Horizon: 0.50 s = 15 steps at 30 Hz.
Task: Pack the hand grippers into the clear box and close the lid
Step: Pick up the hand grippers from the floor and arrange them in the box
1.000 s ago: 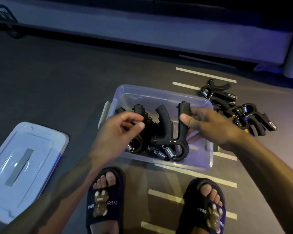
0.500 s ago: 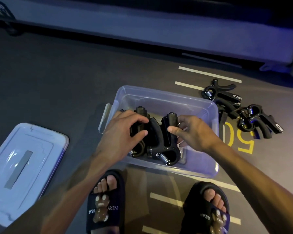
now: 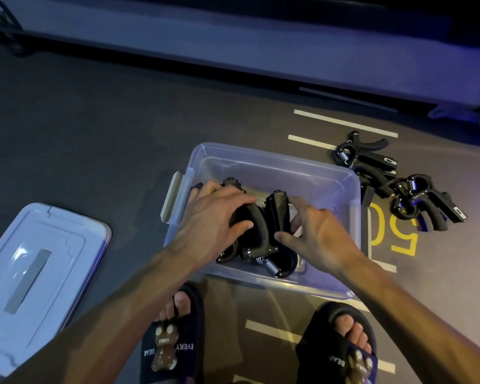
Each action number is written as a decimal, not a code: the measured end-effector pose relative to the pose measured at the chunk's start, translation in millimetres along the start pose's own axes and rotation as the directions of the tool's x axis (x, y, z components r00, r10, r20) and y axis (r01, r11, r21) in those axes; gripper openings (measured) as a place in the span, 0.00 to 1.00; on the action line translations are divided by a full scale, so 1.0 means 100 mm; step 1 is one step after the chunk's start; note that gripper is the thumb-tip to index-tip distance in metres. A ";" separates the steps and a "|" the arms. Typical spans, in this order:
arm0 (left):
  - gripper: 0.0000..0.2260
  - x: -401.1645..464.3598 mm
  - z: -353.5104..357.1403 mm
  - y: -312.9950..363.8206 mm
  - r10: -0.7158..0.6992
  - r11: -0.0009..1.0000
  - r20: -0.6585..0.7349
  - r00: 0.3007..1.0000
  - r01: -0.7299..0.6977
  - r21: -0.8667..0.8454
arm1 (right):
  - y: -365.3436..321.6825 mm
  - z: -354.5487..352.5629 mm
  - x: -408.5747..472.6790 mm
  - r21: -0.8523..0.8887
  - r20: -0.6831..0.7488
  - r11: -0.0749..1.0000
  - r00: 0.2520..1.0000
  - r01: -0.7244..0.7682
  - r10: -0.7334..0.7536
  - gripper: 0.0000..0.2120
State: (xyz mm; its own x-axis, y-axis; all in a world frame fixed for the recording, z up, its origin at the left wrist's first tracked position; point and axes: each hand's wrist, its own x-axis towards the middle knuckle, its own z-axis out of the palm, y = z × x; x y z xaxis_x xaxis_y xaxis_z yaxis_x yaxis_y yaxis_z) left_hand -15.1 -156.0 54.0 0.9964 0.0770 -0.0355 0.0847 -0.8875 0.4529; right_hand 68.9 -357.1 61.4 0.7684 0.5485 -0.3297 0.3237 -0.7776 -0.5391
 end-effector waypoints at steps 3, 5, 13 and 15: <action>0.20 0.00 0.02 -0.01 0.001 0.999 -0.026 1.000 0.000 0.033 | -0.02 0.01 -0.05 0.023 0.049 0.999 0.998 -0.041 0.040 0.31; 0.20 -0.02 0.03 -0.02 0.009 0.999 -0.033 0.999 -0.007 0.054 | 0.00 0.01 -0.07 0.045 0.094 0.997 0.994 -0.067 0.062 0.28; 0.42 -0.14 0.02 0.01 0.031 0.990 0.128 0.991 -0.048 0.131 | 0.02 0.10 -0.07 0.024 0.119 0.989 0.983 -0.144 0.140 0.22; 0.45 -0.15 0.02 0.01 0.028 0.988 0.144 0.989 -0.049 0.148 | -0.01 0.14 -0.09 0.003 0.108 0.984 0.978 -0.177 0.176 0.22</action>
State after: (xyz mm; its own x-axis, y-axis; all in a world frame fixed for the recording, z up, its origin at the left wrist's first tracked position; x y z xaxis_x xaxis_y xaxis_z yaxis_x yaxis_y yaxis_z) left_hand -30.2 -159.4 53.3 0.9884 -0.0140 -0.1511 0.0351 -0.9476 0.3176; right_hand 53.6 -356.9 54.2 0.7490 0.4334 -0.5012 0.1807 -0.8614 -0.4748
